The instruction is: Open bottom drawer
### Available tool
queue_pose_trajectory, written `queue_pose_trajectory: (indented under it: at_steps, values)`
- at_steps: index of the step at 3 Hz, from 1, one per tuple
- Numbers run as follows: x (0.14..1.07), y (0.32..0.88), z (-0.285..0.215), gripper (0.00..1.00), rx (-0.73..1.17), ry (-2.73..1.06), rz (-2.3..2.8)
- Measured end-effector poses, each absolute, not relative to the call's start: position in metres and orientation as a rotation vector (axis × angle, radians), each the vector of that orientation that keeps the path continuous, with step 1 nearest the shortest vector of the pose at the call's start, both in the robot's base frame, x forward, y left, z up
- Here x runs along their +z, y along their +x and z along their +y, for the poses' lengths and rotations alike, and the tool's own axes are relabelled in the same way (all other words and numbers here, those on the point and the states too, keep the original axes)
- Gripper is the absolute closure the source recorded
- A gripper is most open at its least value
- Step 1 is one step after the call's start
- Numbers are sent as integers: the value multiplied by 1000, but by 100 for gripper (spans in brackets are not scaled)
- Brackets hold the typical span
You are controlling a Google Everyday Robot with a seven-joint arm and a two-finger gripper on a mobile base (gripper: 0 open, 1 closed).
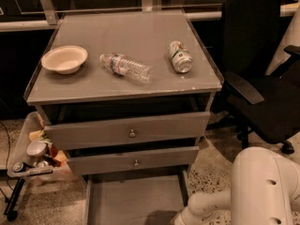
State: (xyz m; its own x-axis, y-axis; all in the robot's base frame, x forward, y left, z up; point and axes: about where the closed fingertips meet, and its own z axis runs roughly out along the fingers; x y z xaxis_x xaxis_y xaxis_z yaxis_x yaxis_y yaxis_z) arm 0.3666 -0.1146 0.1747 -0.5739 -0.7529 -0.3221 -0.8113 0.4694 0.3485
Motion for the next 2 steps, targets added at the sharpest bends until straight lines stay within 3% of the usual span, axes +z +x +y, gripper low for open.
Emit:
queue_pose_trajectory:
  at_steps: [1,2]
  values:
    - [175,367,-115,0,716,-1383,2585]
    - [175,367,-115,0,716,-1383,2585]
